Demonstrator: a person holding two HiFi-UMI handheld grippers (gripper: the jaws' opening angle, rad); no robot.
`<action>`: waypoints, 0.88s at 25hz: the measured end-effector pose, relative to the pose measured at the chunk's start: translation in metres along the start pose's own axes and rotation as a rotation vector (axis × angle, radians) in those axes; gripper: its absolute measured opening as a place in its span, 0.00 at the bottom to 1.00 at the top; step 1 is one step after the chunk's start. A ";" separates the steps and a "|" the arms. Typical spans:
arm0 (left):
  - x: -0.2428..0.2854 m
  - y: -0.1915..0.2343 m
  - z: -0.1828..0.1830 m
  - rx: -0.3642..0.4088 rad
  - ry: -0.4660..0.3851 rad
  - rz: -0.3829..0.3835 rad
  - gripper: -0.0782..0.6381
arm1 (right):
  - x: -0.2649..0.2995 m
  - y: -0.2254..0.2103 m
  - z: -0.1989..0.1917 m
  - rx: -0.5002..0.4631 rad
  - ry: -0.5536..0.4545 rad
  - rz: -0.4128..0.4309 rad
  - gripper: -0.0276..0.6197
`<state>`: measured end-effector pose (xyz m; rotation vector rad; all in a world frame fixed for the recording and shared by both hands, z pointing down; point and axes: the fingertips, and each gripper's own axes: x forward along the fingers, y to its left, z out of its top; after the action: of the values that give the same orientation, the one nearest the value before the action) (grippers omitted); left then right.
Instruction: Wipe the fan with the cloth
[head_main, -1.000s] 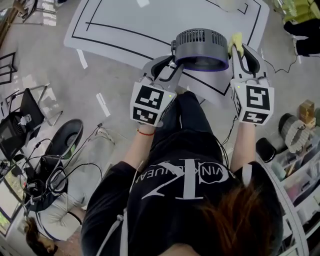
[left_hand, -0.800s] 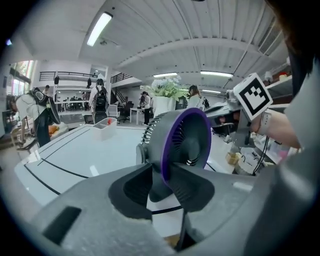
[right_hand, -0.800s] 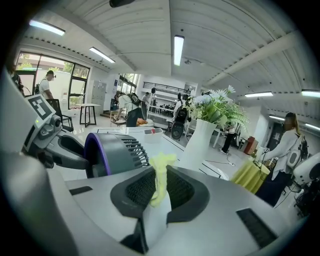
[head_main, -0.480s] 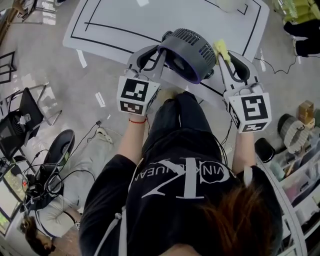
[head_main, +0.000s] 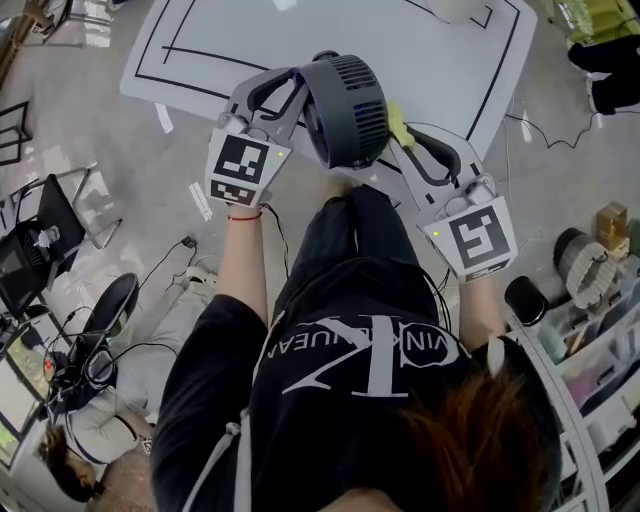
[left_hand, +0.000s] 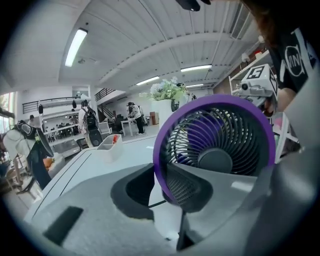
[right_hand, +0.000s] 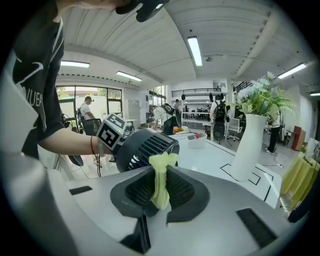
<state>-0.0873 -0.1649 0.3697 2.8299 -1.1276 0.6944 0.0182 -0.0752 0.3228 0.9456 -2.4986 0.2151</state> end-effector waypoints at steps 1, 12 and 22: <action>0.001 0.001 0.001 0.021 0.003 -0.002 0.23 | 0.001 0.004 0.001 -0.002 -0.007 0.020 0.13; 0.002 0.006 0.005 -0.016 -0.079 -0.010 0.23 | 0.010 0.008 0.002 -0.322 -0.041 0.062 0.13; -0.001 0.002 0.009 -0.065 -0.088 0.034 0.23 | 0.022 -0.018 0.010 -0.445 -0.110 0.077 0.13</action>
<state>-0.0858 -0.1679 0.3612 2.8179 -1.1907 0.5298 0.0124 -0.1043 0.3242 0.6918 -2.5261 -0.3657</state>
